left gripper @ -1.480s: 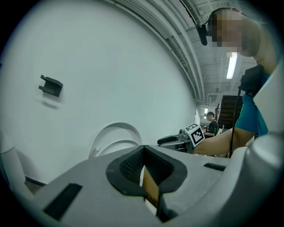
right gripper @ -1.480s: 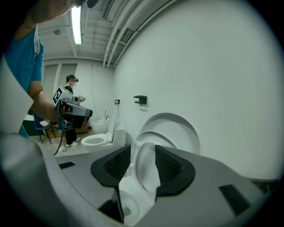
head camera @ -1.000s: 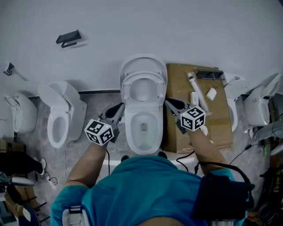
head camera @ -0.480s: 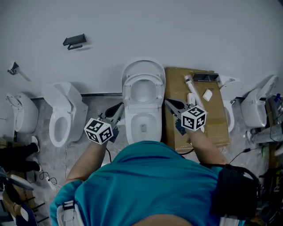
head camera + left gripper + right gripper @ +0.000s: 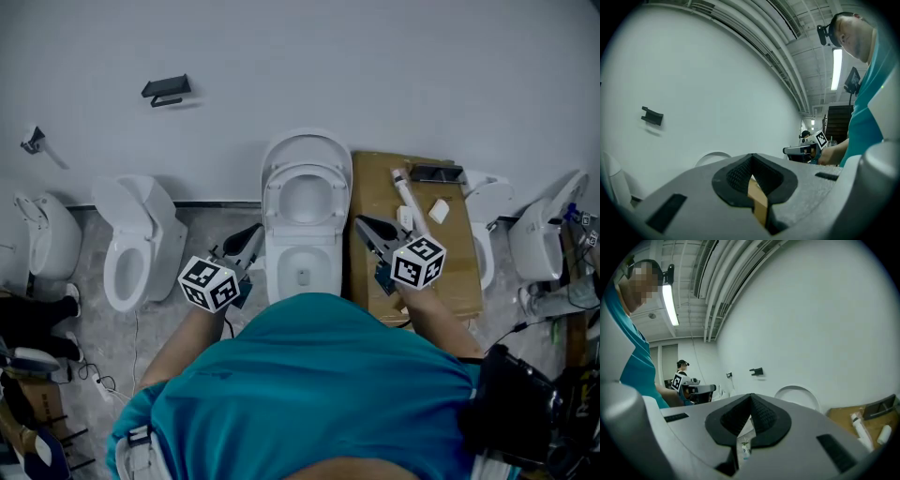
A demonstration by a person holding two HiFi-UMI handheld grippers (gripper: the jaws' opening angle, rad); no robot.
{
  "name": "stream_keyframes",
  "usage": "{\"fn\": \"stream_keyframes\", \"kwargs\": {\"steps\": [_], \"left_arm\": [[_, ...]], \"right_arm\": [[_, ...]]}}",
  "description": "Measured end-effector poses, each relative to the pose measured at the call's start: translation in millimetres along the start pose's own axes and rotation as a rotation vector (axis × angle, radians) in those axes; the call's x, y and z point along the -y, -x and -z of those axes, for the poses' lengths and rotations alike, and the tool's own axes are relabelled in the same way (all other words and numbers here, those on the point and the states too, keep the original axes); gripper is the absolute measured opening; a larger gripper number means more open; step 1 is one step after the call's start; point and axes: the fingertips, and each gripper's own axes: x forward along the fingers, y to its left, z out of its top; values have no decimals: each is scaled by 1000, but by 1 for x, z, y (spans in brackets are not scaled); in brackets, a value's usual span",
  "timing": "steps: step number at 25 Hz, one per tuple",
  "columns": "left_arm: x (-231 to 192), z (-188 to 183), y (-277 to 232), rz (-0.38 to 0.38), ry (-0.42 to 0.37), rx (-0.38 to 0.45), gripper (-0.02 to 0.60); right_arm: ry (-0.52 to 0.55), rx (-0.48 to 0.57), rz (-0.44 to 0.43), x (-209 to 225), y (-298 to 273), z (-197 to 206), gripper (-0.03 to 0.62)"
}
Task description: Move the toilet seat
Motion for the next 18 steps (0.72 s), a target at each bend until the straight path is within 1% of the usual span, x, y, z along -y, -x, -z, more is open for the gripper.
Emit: {"fn": "stream_keyframes", "kwargs": {"steps": [6,18], "left_arm": [[5,3,-2,13,0,-3,3],[-2,3,4,-3,11,1,3]], "right_arm": [[9,-23,4,2,2,1,-2],[39,-43,0,-1,-2,1,-2]]}}
